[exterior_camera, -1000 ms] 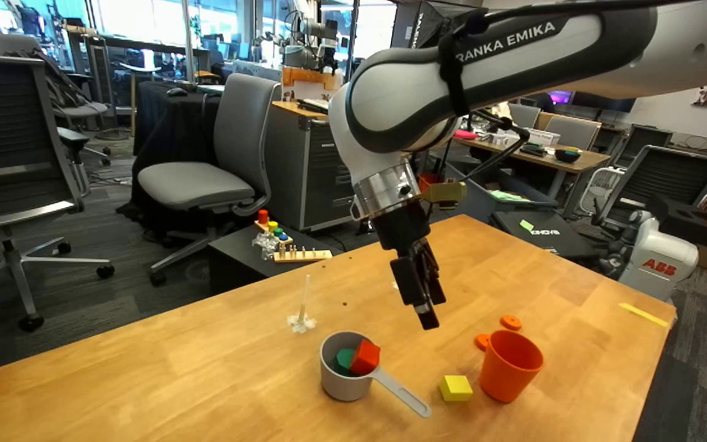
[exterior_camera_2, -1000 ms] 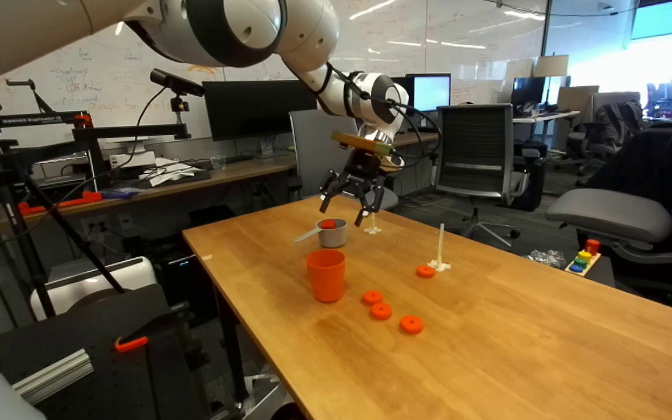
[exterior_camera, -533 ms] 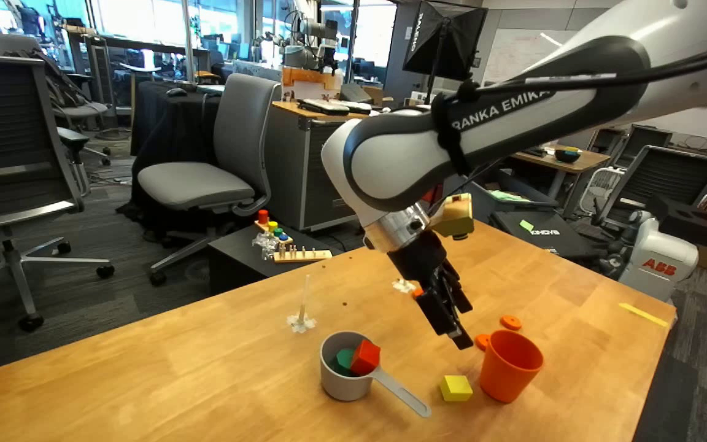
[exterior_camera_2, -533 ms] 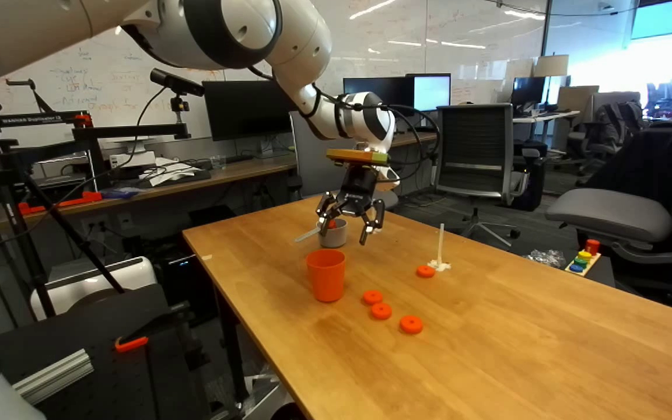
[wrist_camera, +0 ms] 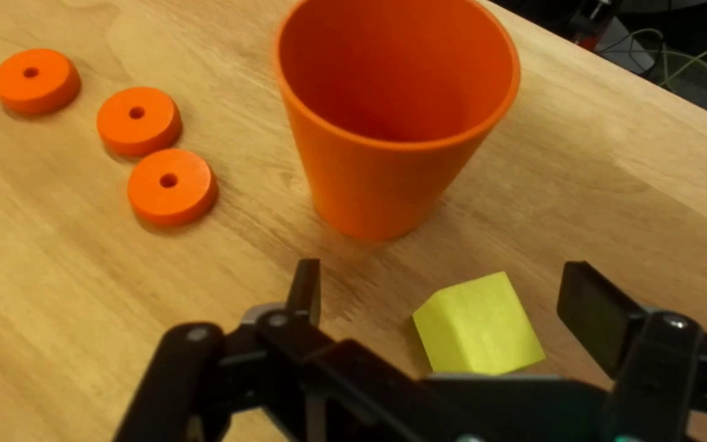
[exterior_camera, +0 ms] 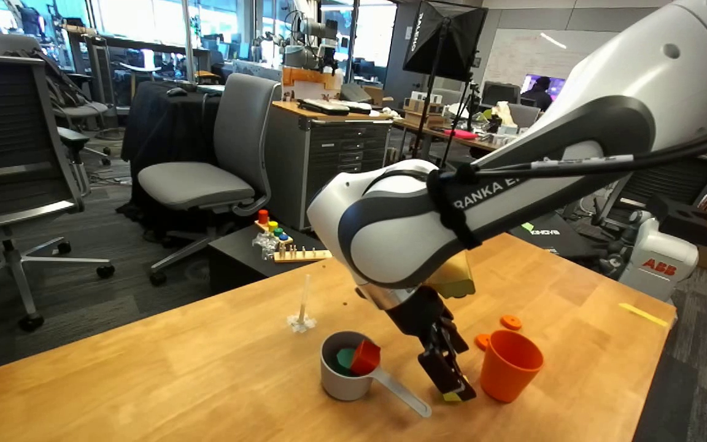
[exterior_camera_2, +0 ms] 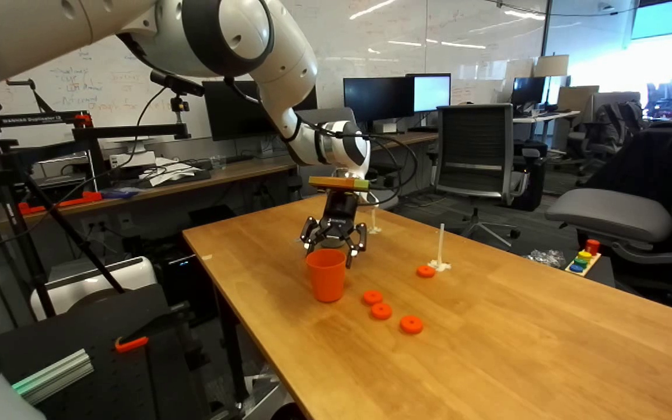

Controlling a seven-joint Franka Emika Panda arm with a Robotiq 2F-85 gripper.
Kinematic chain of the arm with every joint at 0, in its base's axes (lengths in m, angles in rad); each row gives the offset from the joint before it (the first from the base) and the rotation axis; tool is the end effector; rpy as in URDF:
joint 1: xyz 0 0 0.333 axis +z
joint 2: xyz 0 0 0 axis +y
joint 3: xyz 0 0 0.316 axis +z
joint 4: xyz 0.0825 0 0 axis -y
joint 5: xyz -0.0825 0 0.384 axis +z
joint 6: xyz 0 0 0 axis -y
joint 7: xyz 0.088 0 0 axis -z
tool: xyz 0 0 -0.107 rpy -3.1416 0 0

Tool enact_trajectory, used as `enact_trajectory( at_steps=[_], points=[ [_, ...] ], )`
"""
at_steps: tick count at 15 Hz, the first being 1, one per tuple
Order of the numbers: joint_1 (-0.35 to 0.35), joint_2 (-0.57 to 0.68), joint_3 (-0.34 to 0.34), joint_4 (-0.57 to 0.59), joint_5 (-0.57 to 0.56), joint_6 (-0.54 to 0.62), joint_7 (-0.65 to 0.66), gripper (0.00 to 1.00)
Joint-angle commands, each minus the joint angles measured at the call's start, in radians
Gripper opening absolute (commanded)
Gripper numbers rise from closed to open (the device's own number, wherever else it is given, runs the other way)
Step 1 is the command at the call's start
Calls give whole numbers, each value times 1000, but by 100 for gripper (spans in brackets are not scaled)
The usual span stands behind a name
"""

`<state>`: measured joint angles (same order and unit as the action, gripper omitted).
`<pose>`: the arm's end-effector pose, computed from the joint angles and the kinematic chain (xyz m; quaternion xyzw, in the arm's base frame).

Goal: Put the three blocks in the gray cup then put the orange disks in the orange cup

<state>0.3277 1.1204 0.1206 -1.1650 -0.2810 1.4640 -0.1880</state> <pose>0.6049 0.2376 0.0730 0.8599 0.3169 -0.3813 0.1214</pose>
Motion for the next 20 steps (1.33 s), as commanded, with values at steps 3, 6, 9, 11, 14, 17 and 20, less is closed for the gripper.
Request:
enact_trajectory(
  at_steps=[3, 6, 9, 11, 14, 17, 20],
  points=[
    [26, -18, -5, -52, -46, 36, -7, 75],
    [25, -23, -4, -56, -52, 42, -2, 58],
    [18, -35, -3, -67, -46, 64, -1, 35],
    [8, -41, -1, -66, -38, 84, -1, 19],
    [-14, -70, 10, -68, -17, 124, -4, 8],
    [-39, -120, 26, -68, 11, 170, -8, 8],
    [-66, -170, 49, -65, 50, 218, -15, 8]
  ],
)
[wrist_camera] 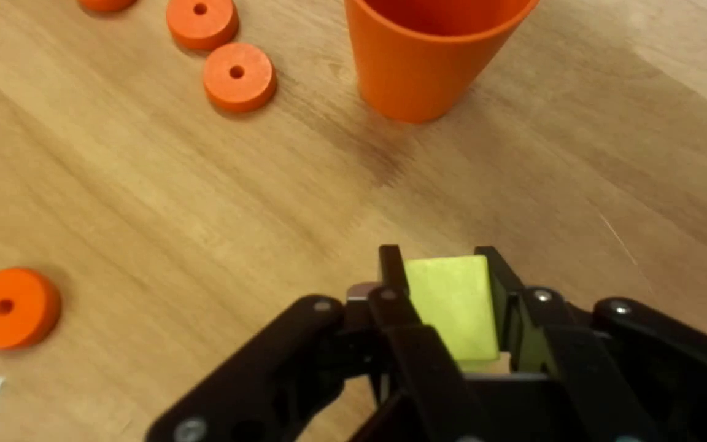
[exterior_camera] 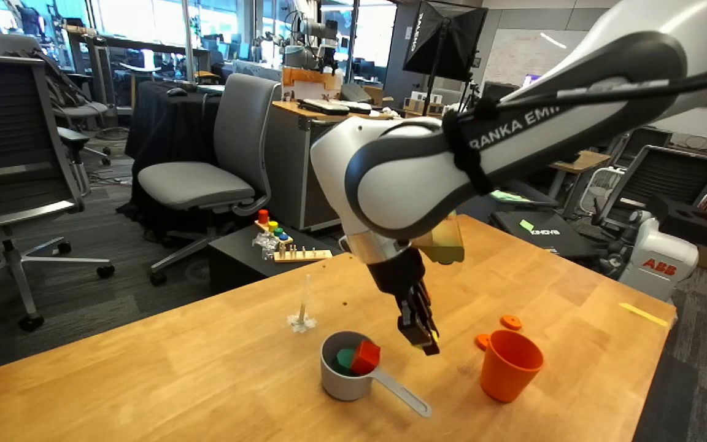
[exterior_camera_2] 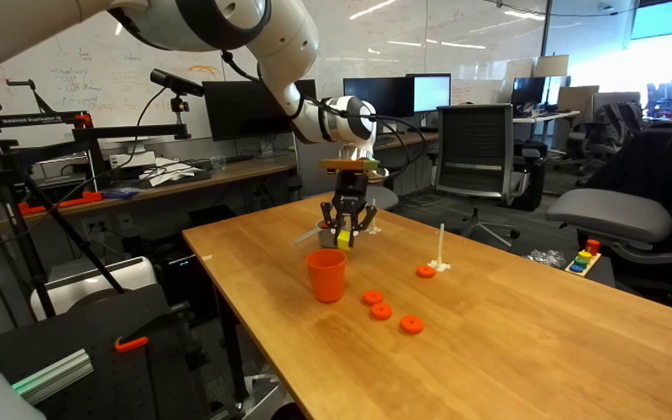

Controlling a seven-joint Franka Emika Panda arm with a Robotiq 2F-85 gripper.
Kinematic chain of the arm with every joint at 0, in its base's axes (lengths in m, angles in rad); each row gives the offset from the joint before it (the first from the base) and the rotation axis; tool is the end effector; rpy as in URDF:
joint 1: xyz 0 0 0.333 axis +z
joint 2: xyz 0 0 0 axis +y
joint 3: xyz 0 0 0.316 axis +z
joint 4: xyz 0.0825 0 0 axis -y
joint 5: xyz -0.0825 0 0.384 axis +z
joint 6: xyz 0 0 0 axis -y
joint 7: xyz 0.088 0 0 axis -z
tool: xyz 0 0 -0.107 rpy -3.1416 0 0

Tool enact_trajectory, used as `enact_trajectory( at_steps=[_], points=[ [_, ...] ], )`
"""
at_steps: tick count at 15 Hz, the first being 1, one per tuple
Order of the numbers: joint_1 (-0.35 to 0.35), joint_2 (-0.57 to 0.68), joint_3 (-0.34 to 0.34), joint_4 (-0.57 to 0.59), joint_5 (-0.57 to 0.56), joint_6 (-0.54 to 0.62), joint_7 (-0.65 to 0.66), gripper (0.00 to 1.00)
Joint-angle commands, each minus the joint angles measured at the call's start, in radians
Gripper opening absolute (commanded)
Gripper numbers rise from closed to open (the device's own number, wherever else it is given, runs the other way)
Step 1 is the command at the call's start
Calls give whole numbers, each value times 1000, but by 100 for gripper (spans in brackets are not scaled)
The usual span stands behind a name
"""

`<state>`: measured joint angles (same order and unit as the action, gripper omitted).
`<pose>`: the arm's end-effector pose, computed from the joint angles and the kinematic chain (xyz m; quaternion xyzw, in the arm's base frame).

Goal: Put the three blocks in the gray cup then put the orange disks in the orange cup

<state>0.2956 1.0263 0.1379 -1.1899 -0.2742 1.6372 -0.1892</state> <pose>0.6429 0.2440 0.1274 0.9016 0.3239 -0.2700 0.0964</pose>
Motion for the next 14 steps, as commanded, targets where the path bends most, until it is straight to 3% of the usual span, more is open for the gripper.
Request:
enact_trajectory(
  at_steps=[1, 7, 14],
  points=[
    [-45, -89, 43, -35, 66, 56, -22, 8],
    [-62, -87, 83, 22, 199, 87, -84, 8],
    [-56, -19, 95, 125, 269, 85, -126, 8]
  ],
)
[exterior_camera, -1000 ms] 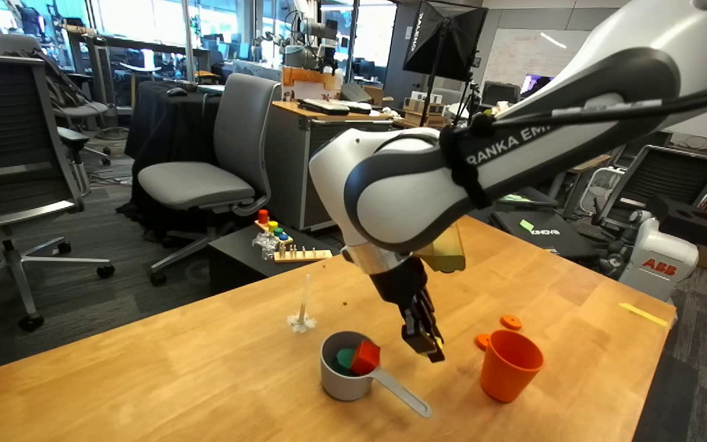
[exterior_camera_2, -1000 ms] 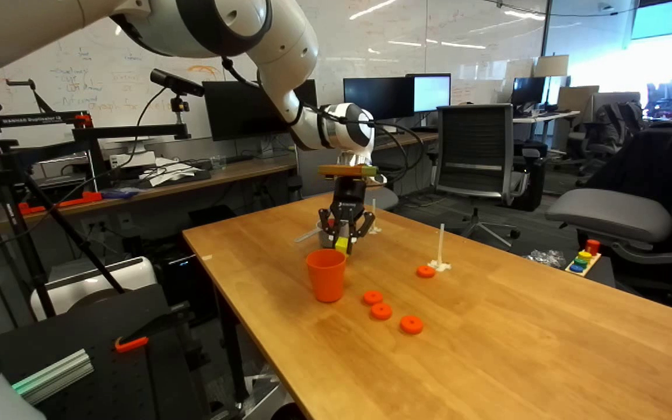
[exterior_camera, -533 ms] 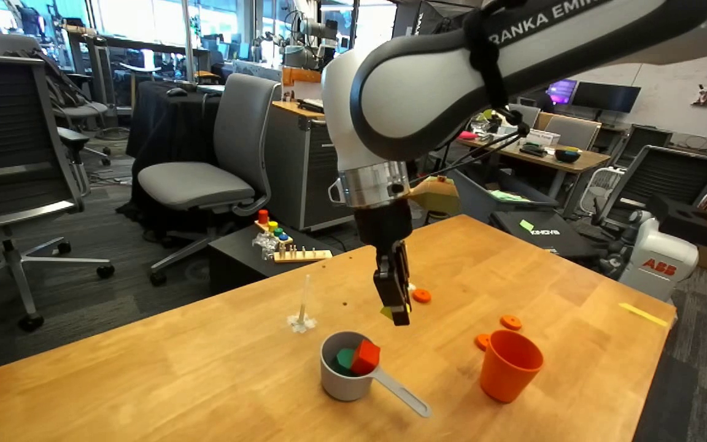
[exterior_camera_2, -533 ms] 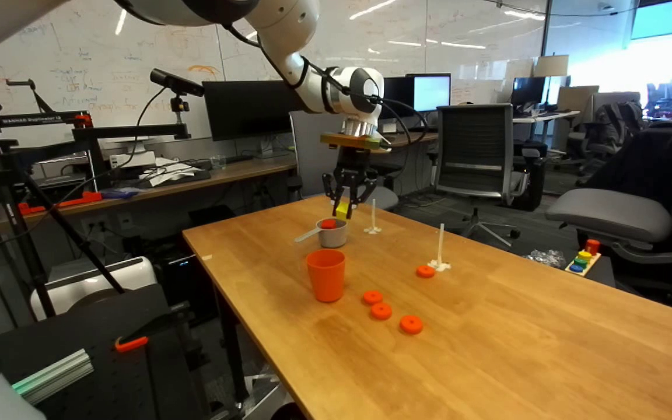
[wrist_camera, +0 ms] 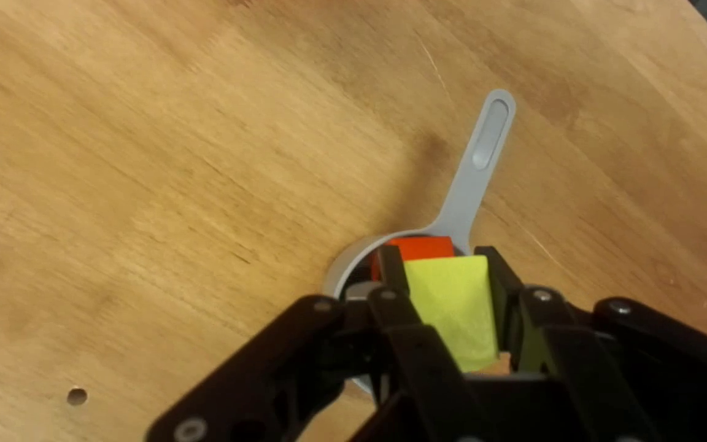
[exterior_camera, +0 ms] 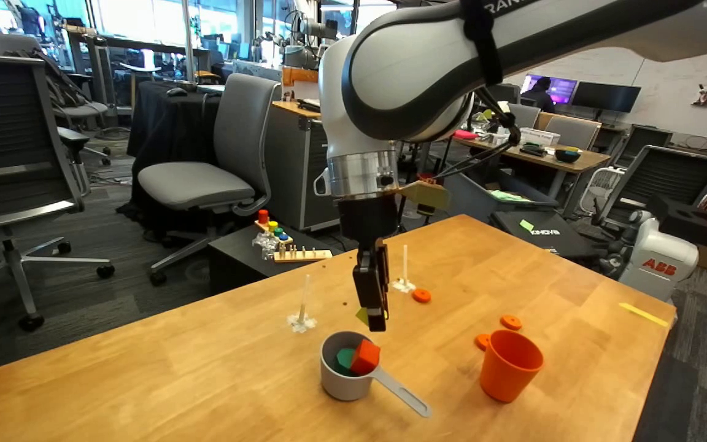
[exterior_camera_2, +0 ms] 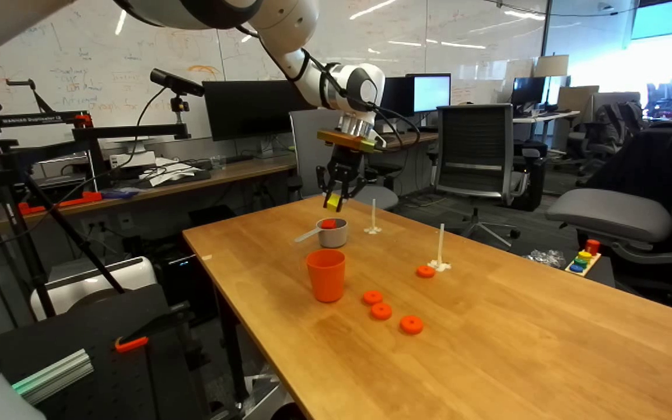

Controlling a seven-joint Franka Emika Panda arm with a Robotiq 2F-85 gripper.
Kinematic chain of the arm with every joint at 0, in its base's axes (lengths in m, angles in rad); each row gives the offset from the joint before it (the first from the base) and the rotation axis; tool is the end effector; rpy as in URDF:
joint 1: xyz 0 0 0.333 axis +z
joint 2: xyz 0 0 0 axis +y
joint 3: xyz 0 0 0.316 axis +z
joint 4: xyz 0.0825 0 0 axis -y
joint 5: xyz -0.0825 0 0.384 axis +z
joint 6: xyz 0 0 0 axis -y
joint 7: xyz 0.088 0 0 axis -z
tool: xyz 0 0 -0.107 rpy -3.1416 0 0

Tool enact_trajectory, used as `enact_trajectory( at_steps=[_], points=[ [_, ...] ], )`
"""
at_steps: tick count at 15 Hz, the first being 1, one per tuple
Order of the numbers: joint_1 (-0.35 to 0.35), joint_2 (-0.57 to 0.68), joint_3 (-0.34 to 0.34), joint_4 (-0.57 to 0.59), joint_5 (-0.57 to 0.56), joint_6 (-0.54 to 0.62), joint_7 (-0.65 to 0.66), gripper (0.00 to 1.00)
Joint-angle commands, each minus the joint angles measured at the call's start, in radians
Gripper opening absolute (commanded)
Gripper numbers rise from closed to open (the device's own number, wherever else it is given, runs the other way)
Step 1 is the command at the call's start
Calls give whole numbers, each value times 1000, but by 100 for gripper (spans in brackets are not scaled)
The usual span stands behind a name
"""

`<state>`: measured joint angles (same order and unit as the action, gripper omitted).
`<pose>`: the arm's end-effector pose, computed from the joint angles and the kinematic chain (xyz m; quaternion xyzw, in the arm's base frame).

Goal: Put the three blocks in the gray cup then put the orange disks in the orange cup

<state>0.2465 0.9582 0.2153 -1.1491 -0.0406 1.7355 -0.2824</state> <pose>0.6663 0.2810 0.1996 -0.9222 -0.3366 0.1809 0.0593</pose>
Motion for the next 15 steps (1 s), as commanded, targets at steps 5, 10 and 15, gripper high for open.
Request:
enact_trajectory(
  at_steps=[5, 10, 15],
  points=[
    [2, 121, 15, 180, 55, -46, -37, 62],
    [2, 158, 14, 226, 54, -56, -34, 98],
    [-29, 96, -4, 170, 37, -30, 4, 100]
  ],
)
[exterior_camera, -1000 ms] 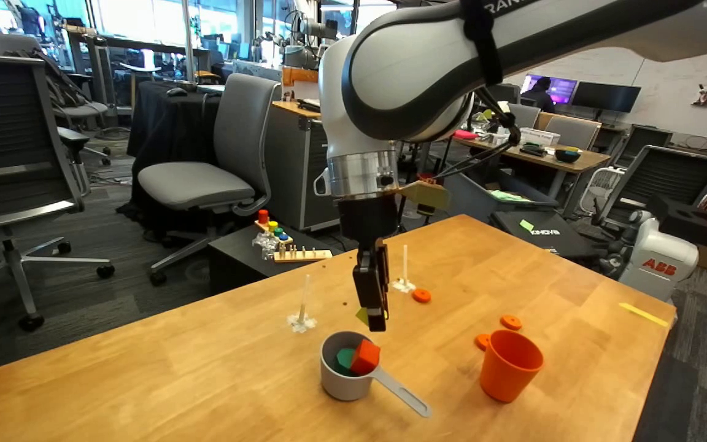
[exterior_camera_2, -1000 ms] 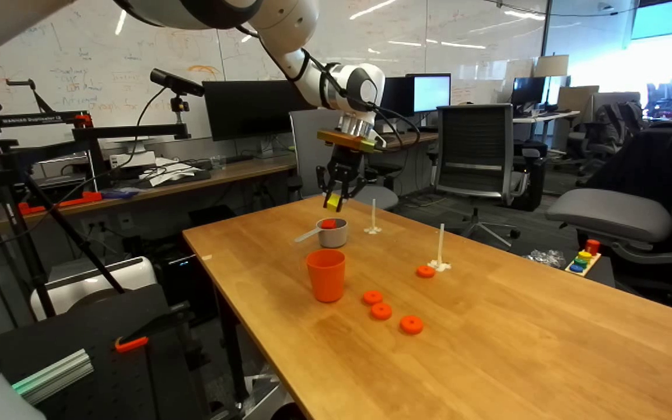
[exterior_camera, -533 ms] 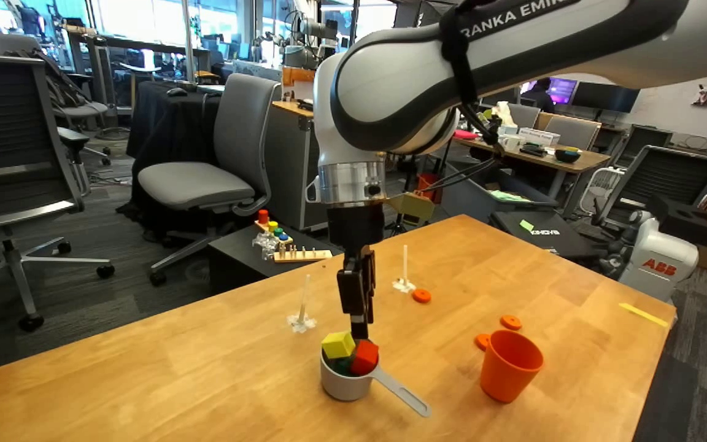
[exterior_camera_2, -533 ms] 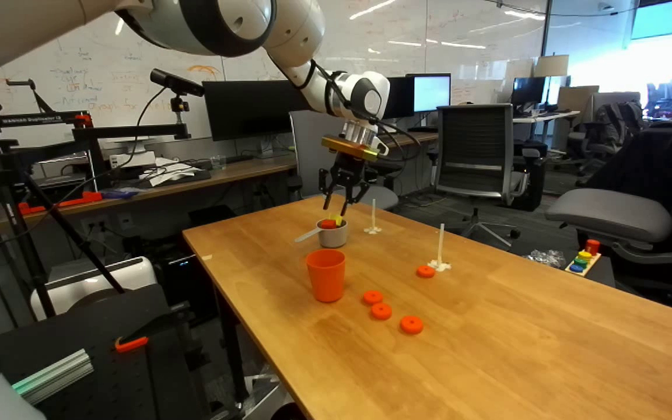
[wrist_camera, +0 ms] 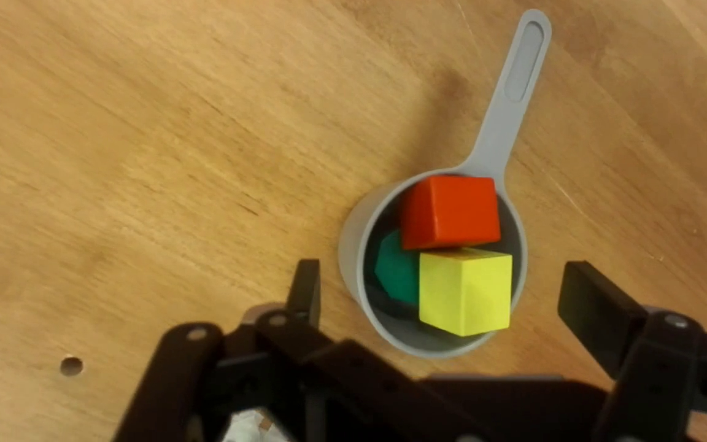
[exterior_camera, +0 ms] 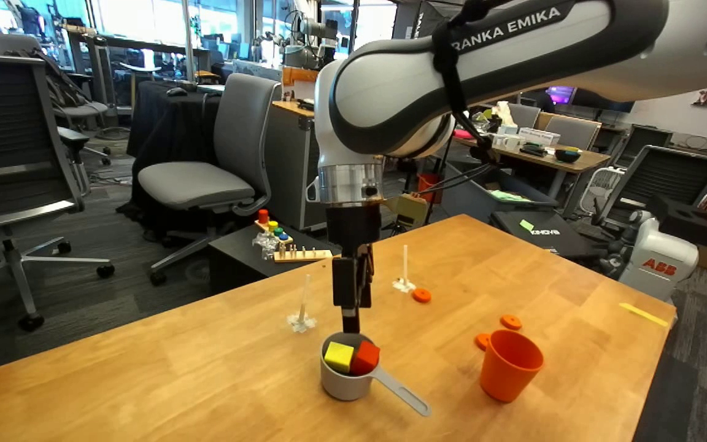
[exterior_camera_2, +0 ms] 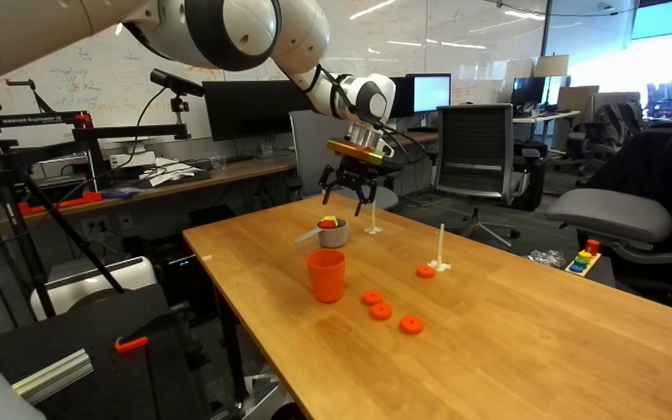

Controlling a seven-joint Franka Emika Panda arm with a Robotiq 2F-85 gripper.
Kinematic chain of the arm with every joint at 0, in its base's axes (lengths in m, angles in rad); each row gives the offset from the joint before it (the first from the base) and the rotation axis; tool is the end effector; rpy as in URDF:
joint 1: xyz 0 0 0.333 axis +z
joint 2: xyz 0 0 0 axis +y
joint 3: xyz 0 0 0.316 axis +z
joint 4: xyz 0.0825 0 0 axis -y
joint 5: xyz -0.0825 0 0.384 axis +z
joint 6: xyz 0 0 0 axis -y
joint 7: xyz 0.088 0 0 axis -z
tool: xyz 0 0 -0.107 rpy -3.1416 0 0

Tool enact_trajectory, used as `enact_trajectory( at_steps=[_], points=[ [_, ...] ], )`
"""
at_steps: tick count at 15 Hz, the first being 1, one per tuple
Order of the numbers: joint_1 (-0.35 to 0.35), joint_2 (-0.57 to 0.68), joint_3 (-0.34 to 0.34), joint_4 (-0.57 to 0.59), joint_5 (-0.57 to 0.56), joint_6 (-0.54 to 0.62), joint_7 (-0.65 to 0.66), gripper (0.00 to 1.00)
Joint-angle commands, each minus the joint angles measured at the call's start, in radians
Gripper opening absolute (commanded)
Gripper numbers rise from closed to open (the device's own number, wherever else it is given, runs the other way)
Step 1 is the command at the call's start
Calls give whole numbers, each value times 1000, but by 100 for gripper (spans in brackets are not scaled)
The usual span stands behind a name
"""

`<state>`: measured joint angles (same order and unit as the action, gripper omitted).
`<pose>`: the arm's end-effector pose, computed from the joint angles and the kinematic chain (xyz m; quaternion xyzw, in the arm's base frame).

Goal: Put the three blocks in the gray cup then put the orange disks in the orange cup

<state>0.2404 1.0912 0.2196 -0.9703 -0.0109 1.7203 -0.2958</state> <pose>0.6914 0.2784 0.1774 -0.9269 -0.3252 0.1660 0.0867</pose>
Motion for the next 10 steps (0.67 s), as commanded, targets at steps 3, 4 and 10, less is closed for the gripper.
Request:
enact_trajectory(
  at_steps=[3, 4, 10],
  points=[
    [-51, -84, -37, -48, -3, 1, 47, 100],
    [-63, -96, -48, -59, -5, 3, 56, 100],
    [-114, -165, -110, -122, -7, 6, 129, 100]
  ],
)
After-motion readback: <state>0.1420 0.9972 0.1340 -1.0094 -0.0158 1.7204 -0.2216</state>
